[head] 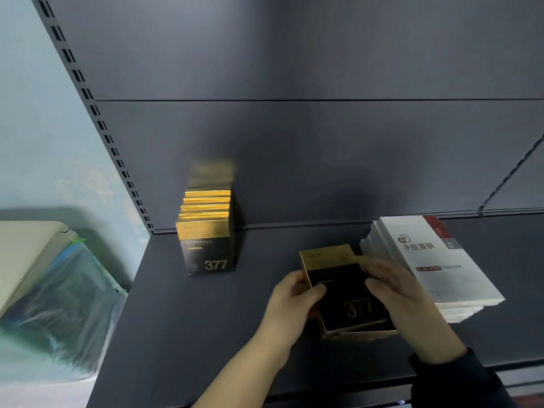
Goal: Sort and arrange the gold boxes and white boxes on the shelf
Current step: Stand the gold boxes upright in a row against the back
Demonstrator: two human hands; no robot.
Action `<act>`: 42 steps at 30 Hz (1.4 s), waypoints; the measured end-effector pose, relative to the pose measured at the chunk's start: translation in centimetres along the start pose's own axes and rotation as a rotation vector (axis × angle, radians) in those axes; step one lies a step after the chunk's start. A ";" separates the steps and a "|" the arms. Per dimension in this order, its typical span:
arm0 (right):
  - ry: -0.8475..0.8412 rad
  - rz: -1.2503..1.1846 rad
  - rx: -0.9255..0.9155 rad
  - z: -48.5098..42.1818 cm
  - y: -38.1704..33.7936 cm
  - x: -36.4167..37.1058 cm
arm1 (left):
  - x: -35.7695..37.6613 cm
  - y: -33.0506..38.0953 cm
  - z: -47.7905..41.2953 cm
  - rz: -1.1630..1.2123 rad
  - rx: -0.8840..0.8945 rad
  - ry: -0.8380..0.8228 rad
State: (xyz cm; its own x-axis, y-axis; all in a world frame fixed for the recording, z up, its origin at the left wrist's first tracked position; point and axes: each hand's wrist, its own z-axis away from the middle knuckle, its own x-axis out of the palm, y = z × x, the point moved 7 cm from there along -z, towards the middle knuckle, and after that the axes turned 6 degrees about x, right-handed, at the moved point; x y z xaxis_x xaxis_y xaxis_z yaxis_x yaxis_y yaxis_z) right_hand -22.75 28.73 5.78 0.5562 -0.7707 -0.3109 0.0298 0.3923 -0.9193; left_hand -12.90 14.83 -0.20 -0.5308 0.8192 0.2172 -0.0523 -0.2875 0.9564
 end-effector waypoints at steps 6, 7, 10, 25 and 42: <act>-0.160 -0.118 0.018 0.2 -0.5 2.6 | -2.3 3.5 0.8 0.072 0.151 -0.118; -0.185 -0.172 0.024 0.2 -0.8 3.3 | -3.0 4.2 1.0 0.064 0.178 -0.111; -0.273 -0.255 0.030 0.3 -1.5 5.8 | -5.5 5.8 1.6 0.036 0.233 -0.061; -0.385 -0.285 0.004 1.0 -2.5 17.2 | -15.5 7.4 5.5 -0.152 0.442 0.385; -0.074 0.340 -0.140 -5.2 -0.3 24.6 | -20.0 2.0 -0.1 -0.606 0.277 0.536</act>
State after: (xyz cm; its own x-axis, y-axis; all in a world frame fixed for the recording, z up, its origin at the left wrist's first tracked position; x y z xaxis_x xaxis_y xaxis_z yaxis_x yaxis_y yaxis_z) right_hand -13.36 7.02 -2.88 0.5733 -0.5676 -0.5909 -0.2783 0.5435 -0.7920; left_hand -2.51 -2.19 -2.67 -0.8100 0.4268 -0.4022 -0.2845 0.3138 0.9059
